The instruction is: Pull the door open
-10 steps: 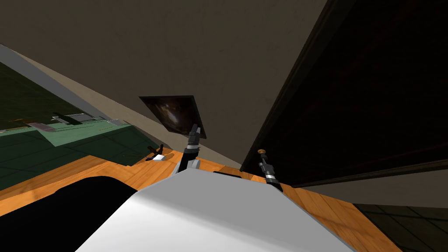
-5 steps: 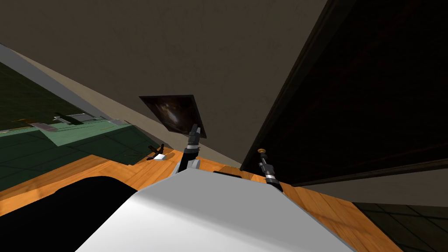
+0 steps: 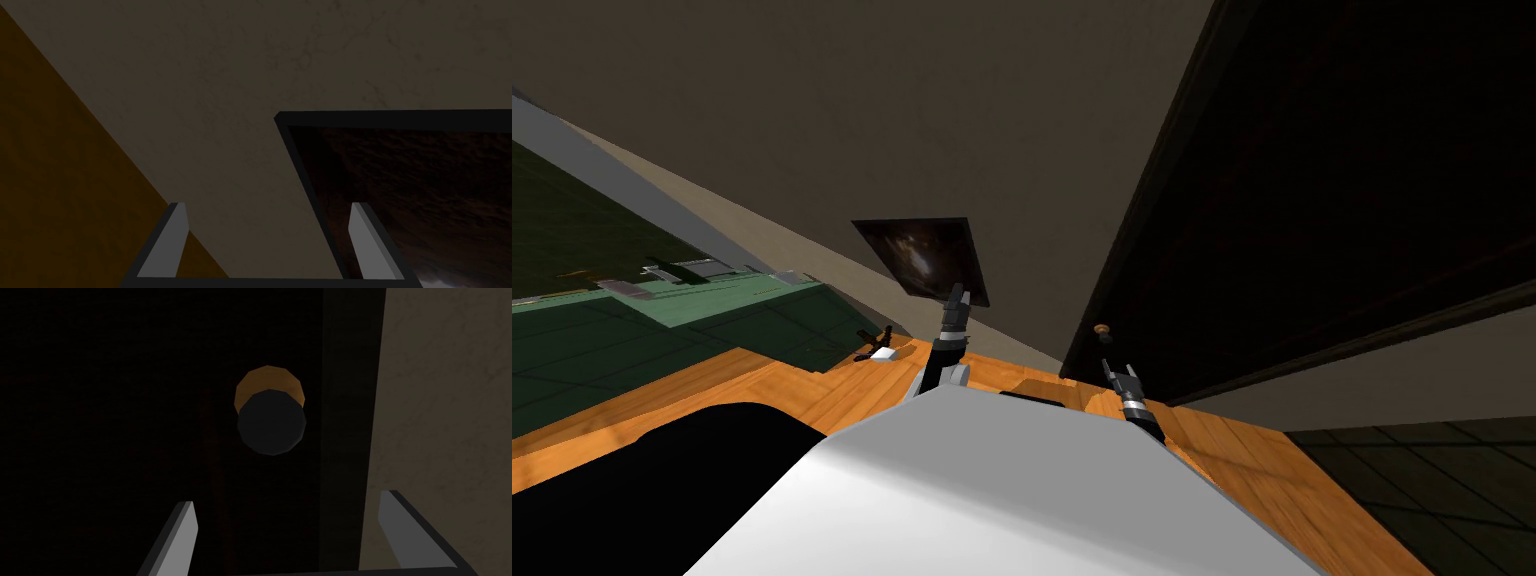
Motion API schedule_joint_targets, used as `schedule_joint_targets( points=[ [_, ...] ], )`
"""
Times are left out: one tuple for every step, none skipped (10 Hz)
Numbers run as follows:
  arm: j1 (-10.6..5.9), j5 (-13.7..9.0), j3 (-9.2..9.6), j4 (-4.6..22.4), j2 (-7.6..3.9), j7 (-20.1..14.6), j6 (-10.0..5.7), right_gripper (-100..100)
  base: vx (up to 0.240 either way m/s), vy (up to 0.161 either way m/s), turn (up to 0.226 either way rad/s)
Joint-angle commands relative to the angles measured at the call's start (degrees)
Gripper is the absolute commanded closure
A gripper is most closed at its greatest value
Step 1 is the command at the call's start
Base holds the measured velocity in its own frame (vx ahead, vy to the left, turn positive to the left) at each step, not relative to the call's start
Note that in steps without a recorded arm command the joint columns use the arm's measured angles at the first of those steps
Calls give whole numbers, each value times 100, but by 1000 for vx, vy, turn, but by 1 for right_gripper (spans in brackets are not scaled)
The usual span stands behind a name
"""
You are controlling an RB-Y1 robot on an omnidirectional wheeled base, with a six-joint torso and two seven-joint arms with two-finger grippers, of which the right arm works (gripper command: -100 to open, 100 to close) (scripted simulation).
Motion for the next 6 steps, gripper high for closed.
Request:
schedule_joint_targets(
  points=[
    [0, 0, 0, 0, 0, 0, 0, -100, -93, 4, -12],
    [-22, -9, -17, 18, 13, 16, -2, -100, 79, 2, 23],
    [-31, -12, -23, 24, 19, 23, -1, -100, 159, -21, 21],
    [-51, -19, -38, 36, 31, 38, 3, -100, 179, -22, 33],
    [-73, -27, -53, 50, 45, 55, 7, -100, 198, -34, 43],
    [-95, -35, -69, 64, 59, 71, 11, -100, 220, -52, 36]
  ],
)
